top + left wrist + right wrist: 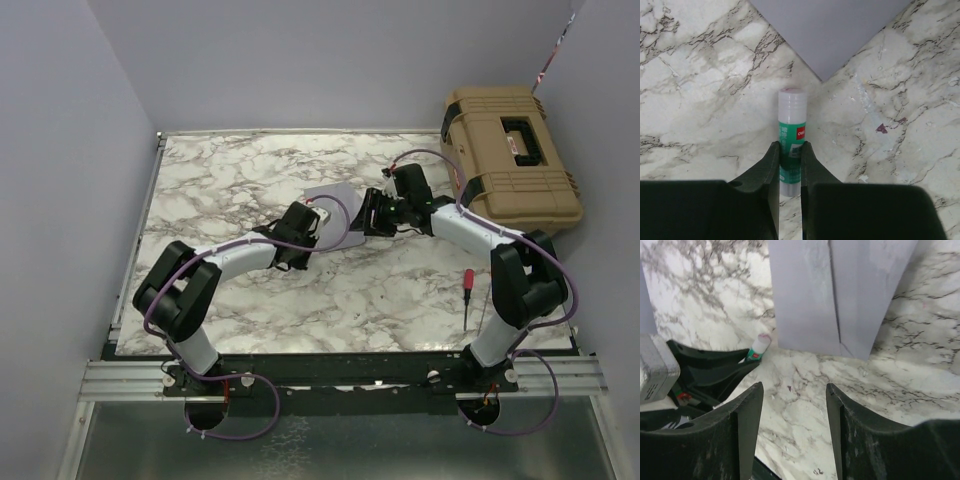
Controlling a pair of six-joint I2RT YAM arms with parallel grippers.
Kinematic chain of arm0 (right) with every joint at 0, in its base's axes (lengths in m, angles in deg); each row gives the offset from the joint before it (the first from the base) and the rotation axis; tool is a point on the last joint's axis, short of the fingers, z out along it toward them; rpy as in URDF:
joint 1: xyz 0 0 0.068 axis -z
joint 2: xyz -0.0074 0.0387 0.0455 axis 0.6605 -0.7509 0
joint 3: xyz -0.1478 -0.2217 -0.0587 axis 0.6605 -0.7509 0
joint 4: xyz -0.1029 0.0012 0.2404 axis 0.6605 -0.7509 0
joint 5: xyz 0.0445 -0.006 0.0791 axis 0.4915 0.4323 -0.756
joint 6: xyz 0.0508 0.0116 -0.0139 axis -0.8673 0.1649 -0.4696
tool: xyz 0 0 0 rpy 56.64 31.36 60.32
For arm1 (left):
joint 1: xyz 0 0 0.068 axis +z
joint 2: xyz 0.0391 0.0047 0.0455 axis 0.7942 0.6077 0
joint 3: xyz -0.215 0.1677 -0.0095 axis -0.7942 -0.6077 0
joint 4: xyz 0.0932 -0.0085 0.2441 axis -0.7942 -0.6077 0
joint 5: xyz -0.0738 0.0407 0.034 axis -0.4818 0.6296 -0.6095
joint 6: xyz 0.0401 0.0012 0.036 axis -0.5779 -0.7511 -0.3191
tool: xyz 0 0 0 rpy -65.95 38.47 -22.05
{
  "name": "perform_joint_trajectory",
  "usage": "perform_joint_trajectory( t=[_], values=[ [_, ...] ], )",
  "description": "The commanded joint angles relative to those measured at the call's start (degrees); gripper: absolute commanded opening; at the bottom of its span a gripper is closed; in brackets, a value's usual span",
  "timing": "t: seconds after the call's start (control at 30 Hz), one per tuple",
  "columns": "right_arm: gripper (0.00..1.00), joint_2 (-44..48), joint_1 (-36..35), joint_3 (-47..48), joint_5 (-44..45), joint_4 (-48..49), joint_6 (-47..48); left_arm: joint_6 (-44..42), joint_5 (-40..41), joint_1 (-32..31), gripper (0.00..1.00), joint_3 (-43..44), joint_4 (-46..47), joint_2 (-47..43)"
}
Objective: Place the letter into the envelope and seal it
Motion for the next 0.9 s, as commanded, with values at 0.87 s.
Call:
perform_joint_trajectory(
  t=[0.87],
  values=[
    [0.67, -8.2, -2.5, 7.0, -31.7, 2.6, -0.6, -2.1, -12.1, -2.0, 0.00, -4.3, 7.8, -16.8]
  ],
)
